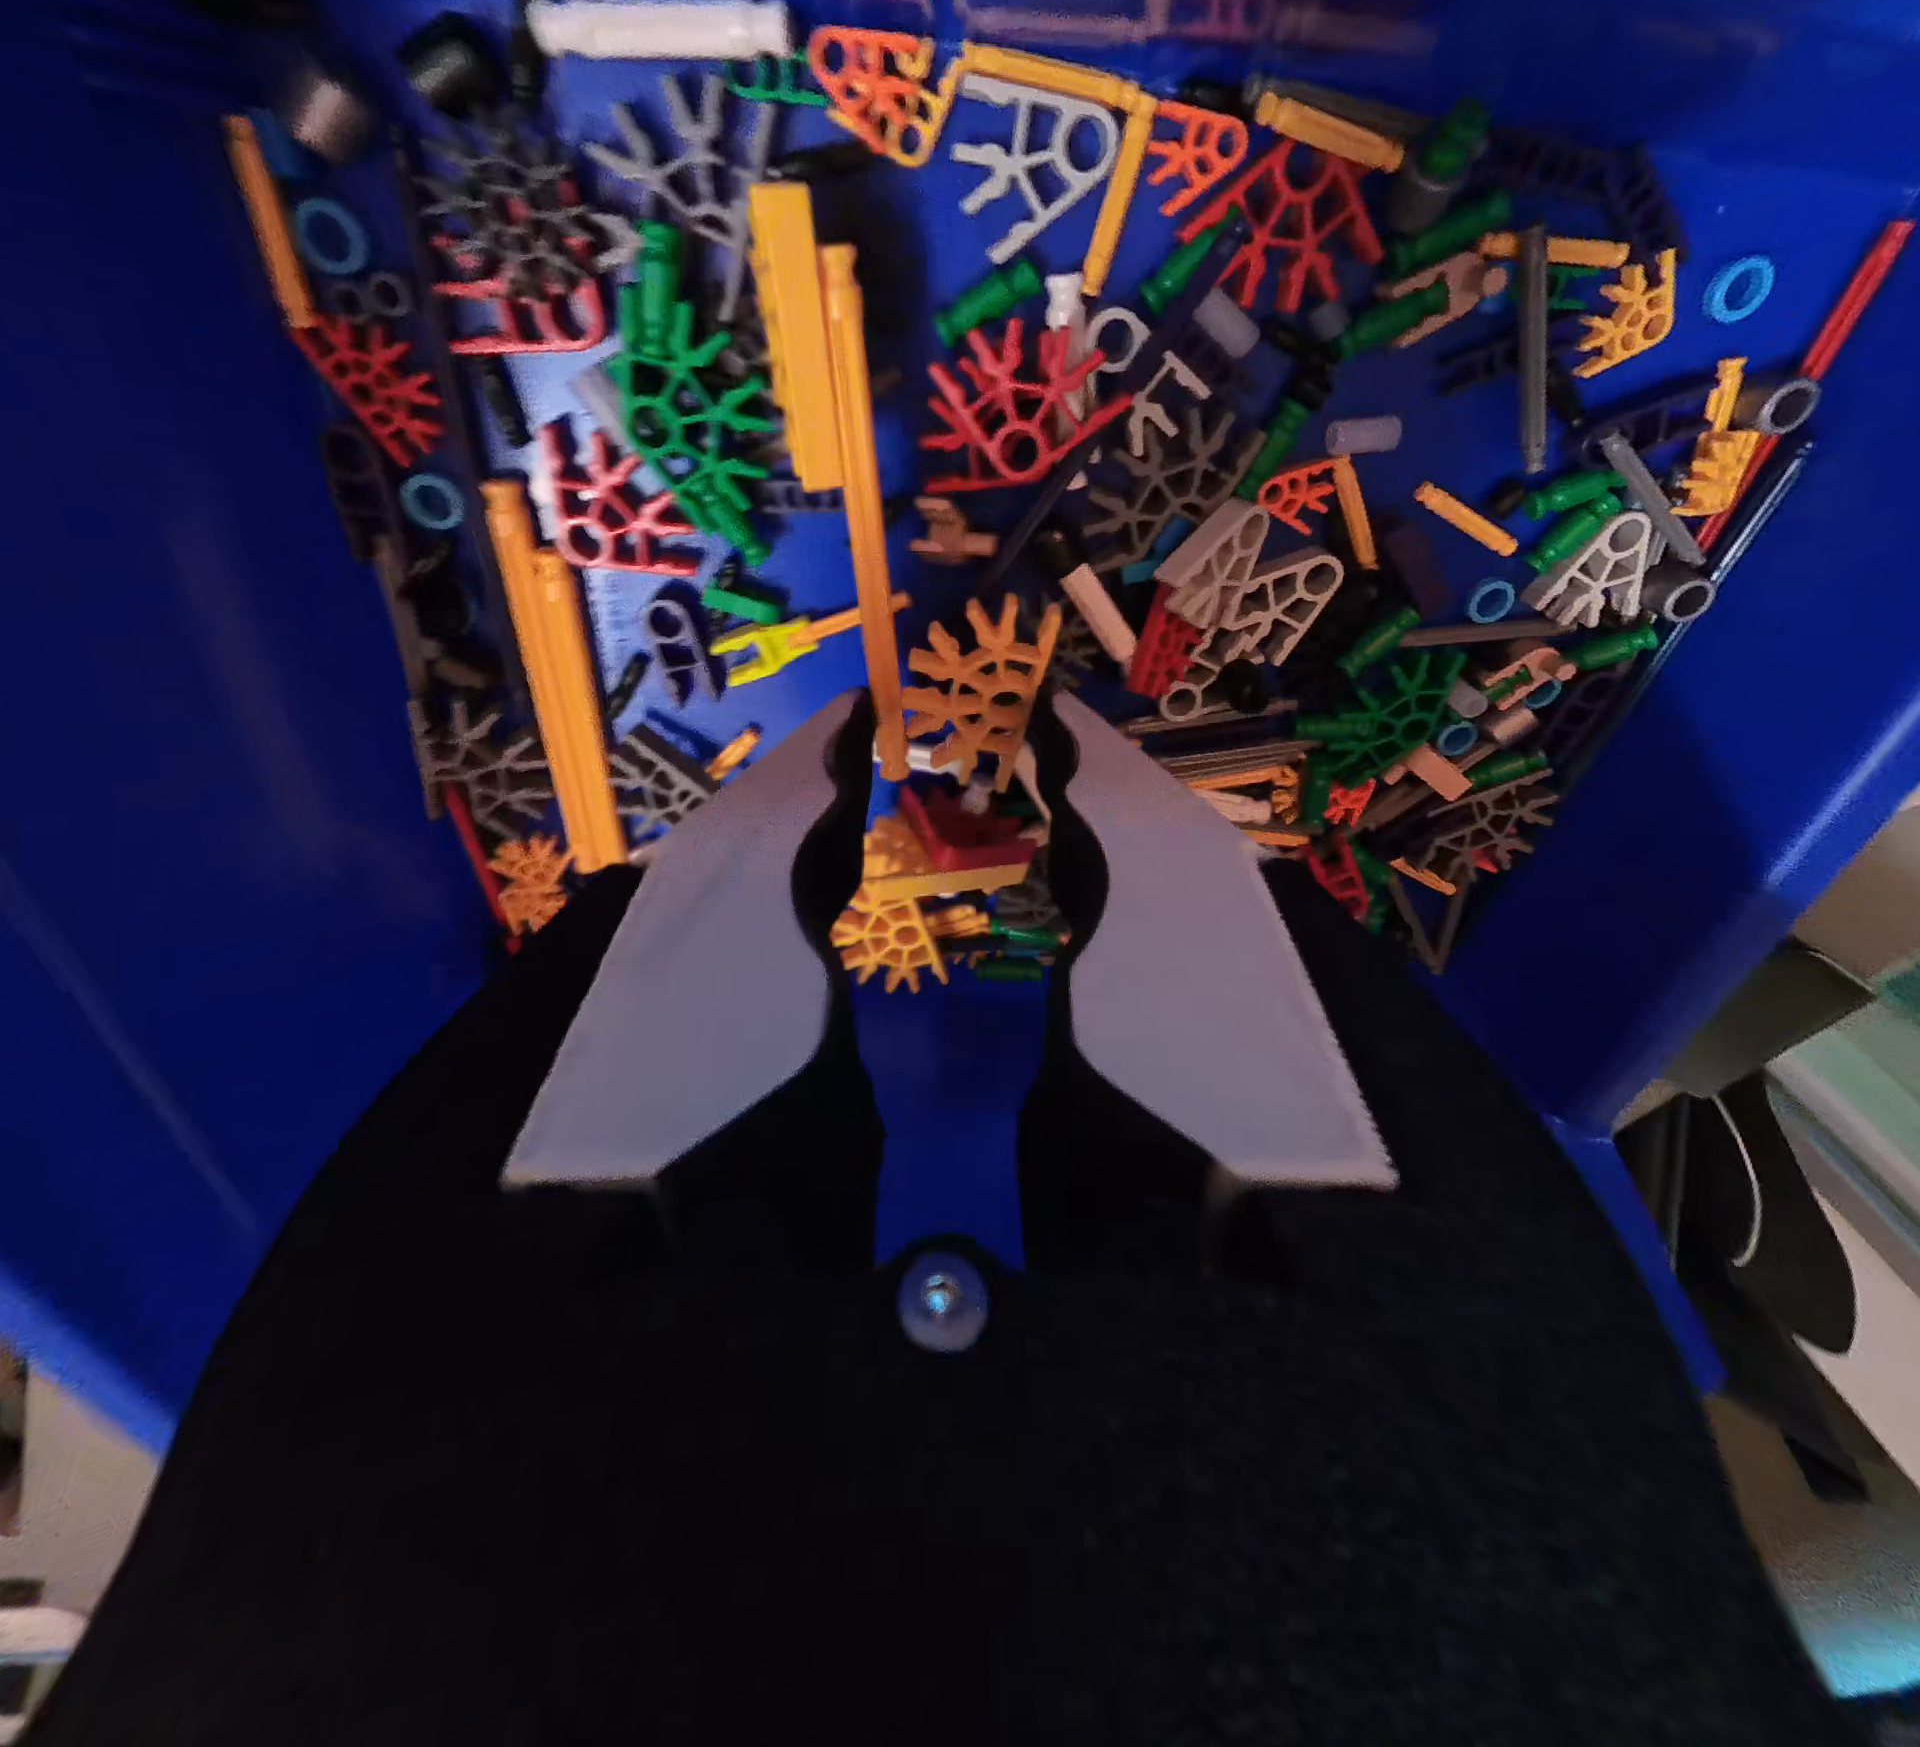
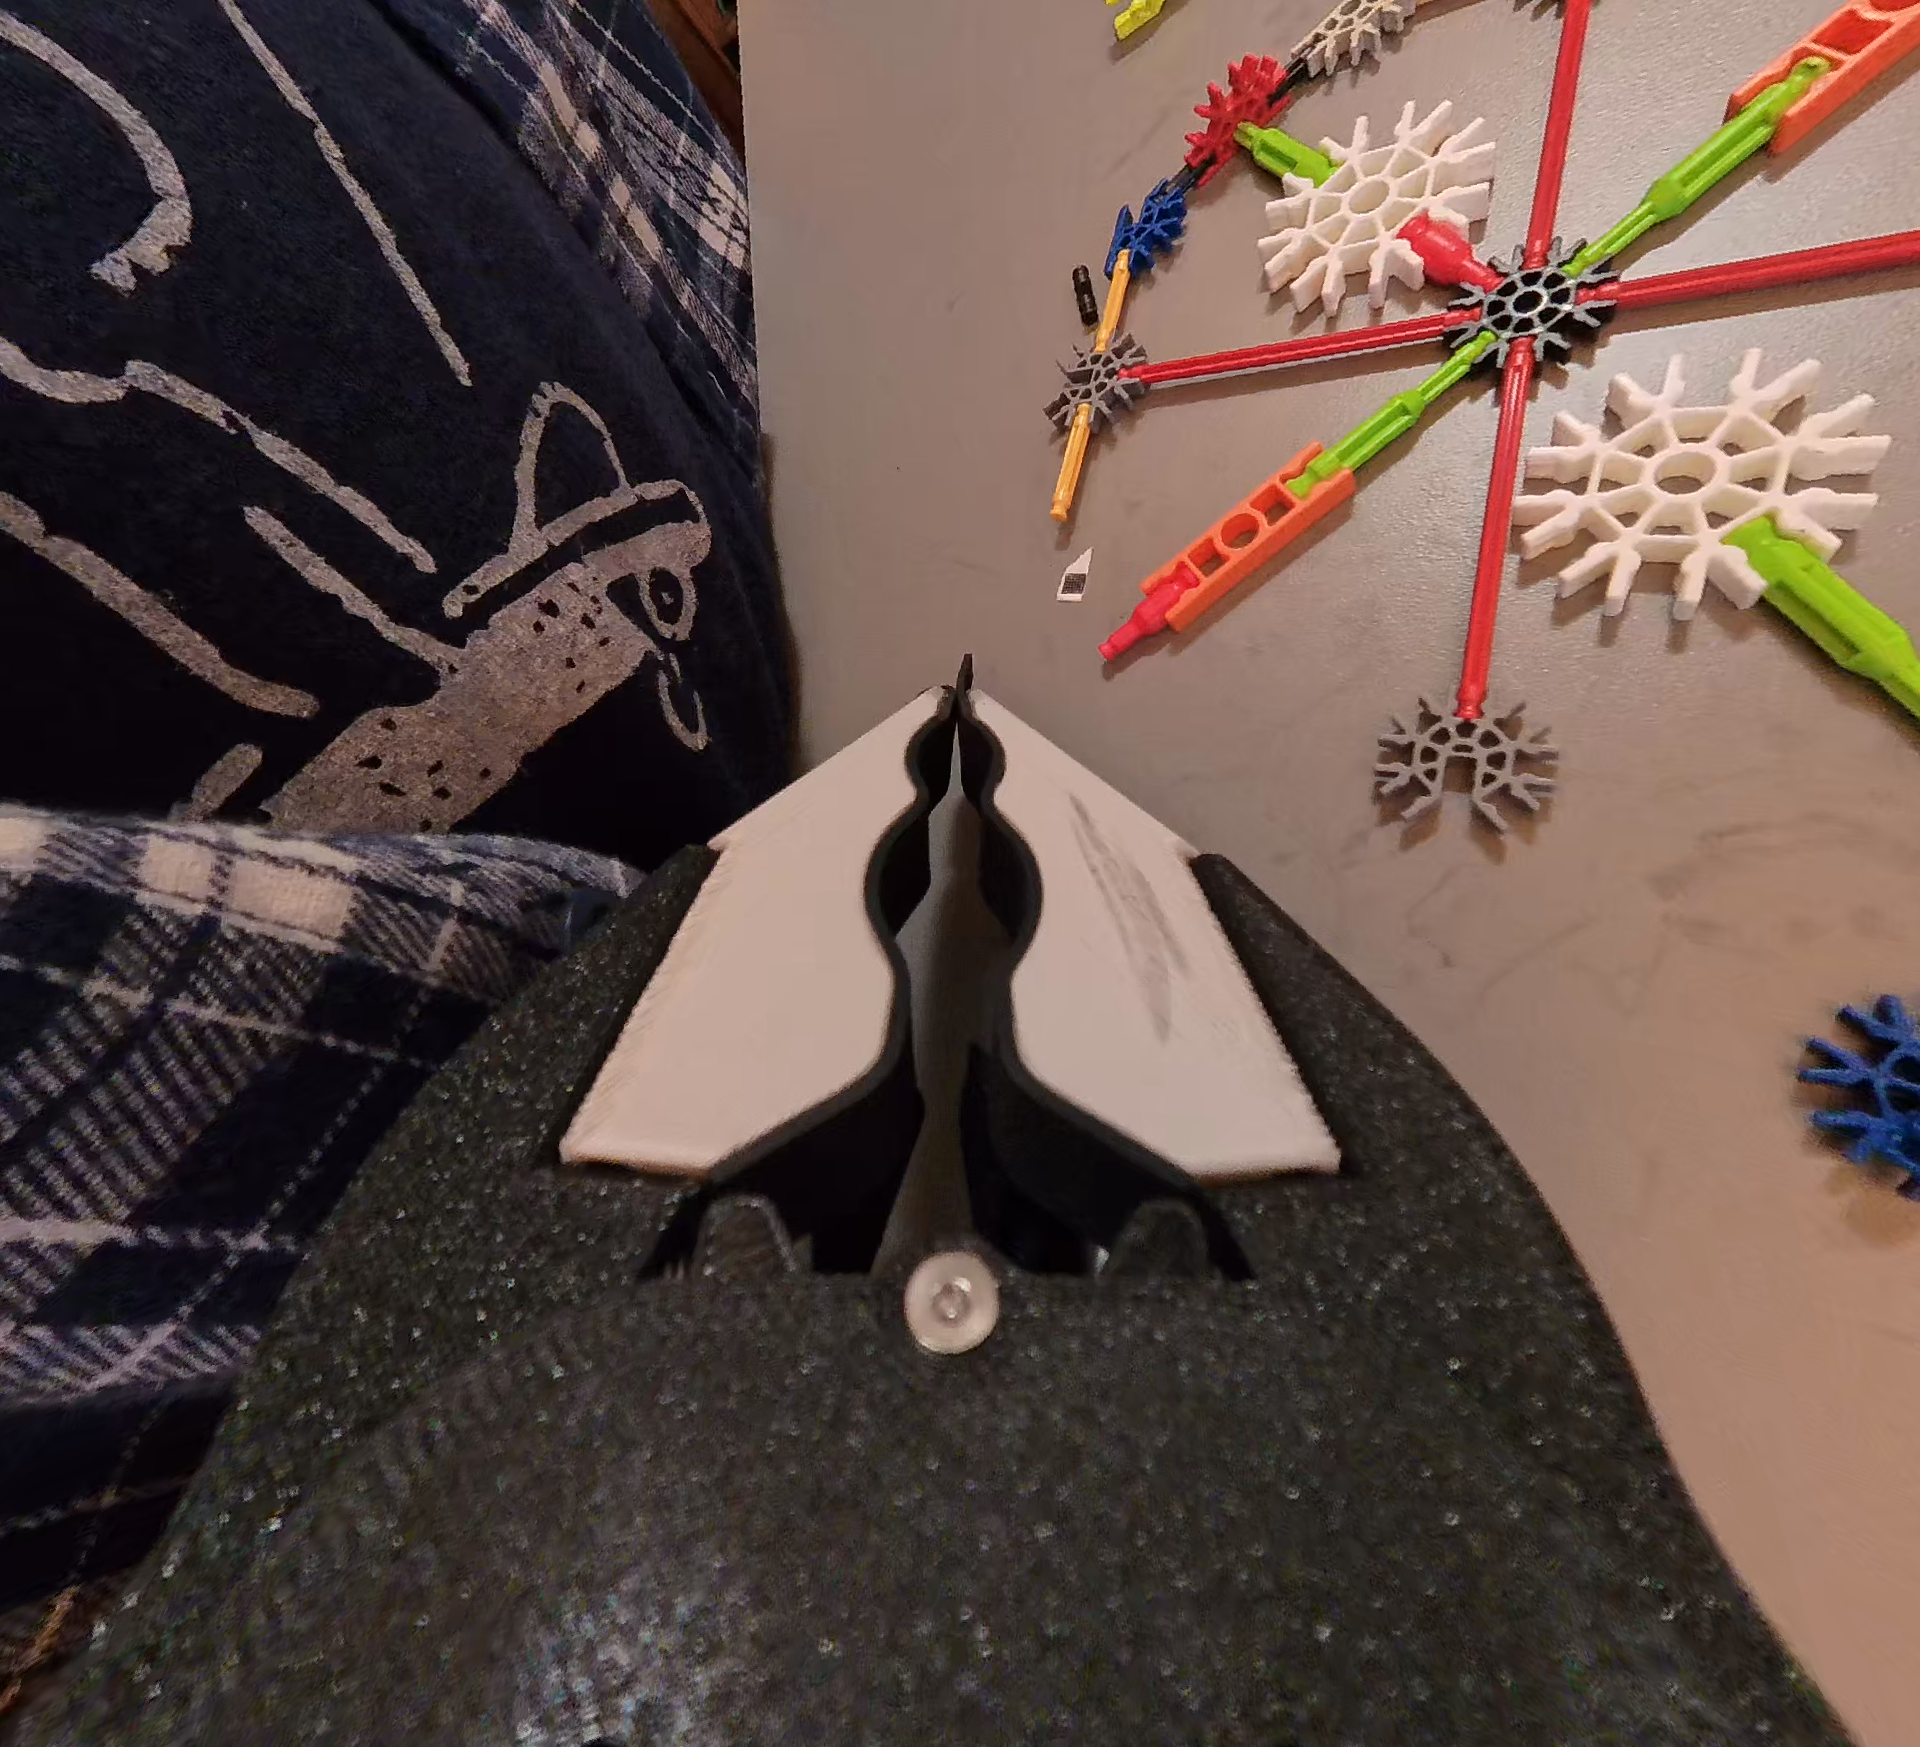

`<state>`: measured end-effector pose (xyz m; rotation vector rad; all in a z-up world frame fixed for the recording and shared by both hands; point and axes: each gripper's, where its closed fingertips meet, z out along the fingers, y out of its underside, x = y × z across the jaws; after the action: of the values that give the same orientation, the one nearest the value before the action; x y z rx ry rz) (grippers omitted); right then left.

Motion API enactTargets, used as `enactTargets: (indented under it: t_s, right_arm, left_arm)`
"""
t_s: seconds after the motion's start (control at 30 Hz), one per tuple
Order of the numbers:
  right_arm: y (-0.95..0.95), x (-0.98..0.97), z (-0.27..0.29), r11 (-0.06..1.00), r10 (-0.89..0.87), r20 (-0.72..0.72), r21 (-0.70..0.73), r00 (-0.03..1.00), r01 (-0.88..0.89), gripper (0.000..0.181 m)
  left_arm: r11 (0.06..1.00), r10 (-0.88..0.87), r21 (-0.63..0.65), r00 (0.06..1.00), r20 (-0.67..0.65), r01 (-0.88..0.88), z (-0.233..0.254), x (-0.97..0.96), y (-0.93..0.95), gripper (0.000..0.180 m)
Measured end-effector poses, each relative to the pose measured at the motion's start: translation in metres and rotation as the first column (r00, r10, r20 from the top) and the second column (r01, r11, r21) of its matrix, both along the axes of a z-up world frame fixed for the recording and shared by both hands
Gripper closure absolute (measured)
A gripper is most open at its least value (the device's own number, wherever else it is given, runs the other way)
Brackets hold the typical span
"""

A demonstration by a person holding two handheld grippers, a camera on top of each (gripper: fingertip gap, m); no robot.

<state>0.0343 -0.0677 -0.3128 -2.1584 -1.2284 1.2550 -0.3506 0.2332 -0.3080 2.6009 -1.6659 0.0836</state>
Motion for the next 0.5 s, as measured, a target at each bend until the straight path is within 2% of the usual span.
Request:
enactTargets:
  t_s: [0.17,0.3,0.4,0.5]
  right_arm:
    - [-0.001,0.0,0.0,1.0,0.003,0.0,-0.003,1.0,-0.003,0.181]
    - [-0.001,0.0,0.0,1.0,0.004,0.002,-0.005,1.0,-0.004,0.181]
    - [-0.001,-0.001,0.0,1.0,0.001,0.001,-0.003,1.0,-0.001,0.181]
    - [-0.001,-0.001,0.0,1.0,-0.002,0.001,-0.003,1.0,0.002,0.181]
  left_arm:
    - [0.993,0.06,0.102,0.998,0.024,-0.062,0.019,-0.01,0.03,0.151]
    - [0.987,0.084,0.131,0.996,0.041,-0.088,0.018,-0.009,0.045,0.15]
    - [0.988,0.093,0.12,0.995,0.026,-0.096,0.015,-0.012,0.043,0.139]
    - [0.994,0.086,0.06,0.996,0.008,-0.086,0.014,-0.018,0.027,0.136]
